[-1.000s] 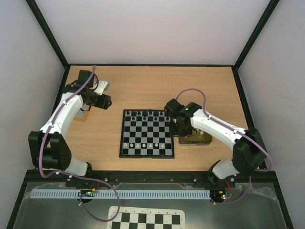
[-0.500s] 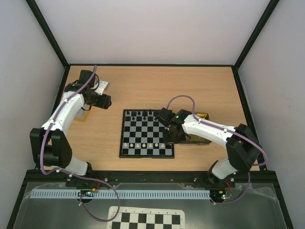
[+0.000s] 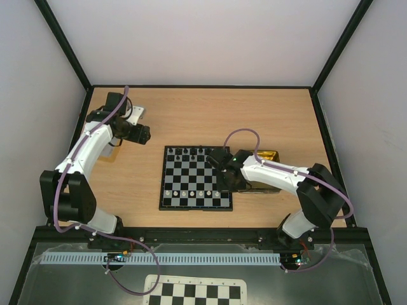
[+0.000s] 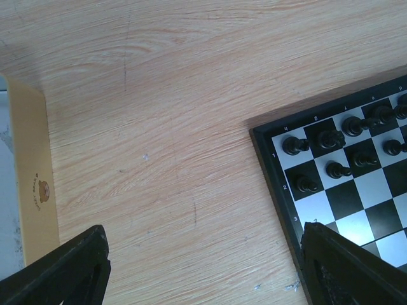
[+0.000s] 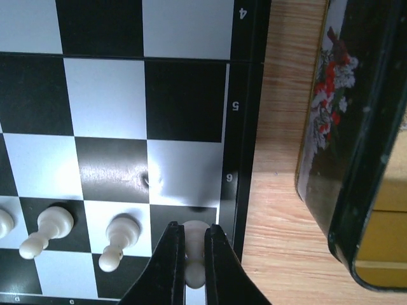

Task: Set up the chess pieces on the board
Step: Place the chess piece on the chessboard.

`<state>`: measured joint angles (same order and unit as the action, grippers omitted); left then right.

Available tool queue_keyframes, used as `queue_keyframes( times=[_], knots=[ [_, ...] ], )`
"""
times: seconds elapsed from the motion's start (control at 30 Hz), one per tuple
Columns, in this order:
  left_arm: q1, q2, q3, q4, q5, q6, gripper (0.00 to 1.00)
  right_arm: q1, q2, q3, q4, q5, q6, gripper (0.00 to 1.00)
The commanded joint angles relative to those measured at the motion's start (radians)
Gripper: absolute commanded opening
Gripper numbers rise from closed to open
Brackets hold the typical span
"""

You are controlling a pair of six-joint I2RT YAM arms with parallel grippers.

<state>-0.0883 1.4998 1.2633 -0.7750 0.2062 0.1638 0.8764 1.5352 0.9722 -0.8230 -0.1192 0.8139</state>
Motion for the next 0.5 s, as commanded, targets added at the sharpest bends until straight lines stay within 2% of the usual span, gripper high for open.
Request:
queue_keyframes(
  times=[0.0, 0.47],
  knots=[
    [0.007, -0.004, 0.024, -0.003, 0.001, -0.01, 0.82, 0.003, 0.029, 0.0, 0.032, 0.037, 0.019, 0.02],
    [0.007, -0.005, 0.021, -0.002, 0.0, -0.01, 0.82, 0.003, 0.02, -0.018, 0.031, 0.021, 0.024, 0.02]
  ],
)
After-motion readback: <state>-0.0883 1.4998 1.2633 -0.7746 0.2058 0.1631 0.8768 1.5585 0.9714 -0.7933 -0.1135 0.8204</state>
